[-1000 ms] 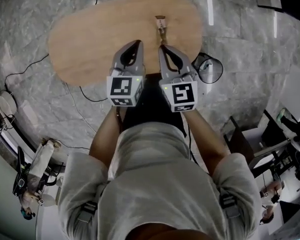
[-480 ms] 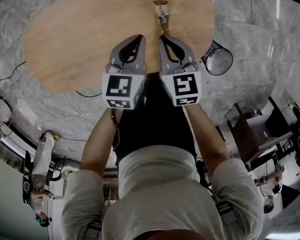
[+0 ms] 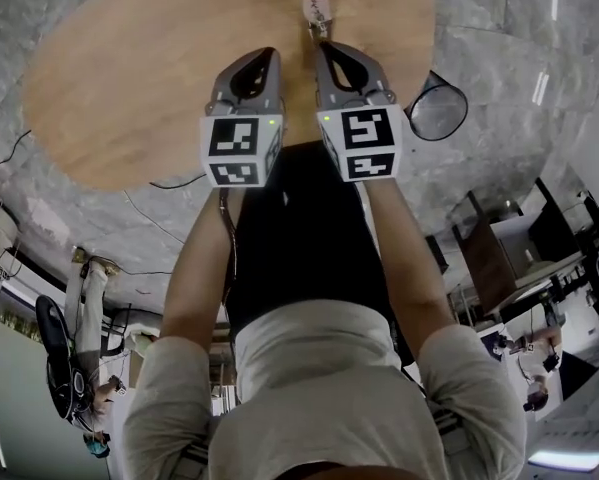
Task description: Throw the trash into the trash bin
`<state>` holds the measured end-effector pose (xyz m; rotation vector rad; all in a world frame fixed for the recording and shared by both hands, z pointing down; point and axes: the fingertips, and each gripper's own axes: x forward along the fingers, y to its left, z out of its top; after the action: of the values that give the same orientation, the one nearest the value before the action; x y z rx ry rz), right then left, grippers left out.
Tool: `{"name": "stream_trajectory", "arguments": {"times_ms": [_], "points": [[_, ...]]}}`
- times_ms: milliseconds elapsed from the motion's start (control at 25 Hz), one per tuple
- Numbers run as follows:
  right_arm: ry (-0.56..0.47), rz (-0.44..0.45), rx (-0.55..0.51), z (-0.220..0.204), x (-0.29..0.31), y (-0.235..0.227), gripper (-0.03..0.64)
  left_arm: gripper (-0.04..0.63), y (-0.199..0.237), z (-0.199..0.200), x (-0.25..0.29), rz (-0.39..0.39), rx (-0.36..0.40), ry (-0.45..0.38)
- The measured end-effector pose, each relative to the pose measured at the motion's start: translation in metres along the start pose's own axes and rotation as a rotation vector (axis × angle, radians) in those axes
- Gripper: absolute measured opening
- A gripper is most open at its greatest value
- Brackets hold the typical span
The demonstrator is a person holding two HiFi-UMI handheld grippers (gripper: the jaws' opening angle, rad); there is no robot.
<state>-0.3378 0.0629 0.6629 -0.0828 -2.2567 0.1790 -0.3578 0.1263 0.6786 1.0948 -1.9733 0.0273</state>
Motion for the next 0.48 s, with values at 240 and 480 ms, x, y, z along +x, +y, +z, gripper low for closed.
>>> {"name": "stream_trajectory", "arguments": {"times_ms": [240, 480], "points": [[0.064, 0.021, 0.020, -0.015, 0.033, -0.016, 0.038, 0.017, 0.007, -0.012, 0.032, -0.013, 0.003, 0.056], [0.181, -0.011, -0.061, -0.034, 0.057, -0.022, 0.129, 0.017, 0.024, -0.016, 0.031, -0.001, -0.054, 0.057]]}}
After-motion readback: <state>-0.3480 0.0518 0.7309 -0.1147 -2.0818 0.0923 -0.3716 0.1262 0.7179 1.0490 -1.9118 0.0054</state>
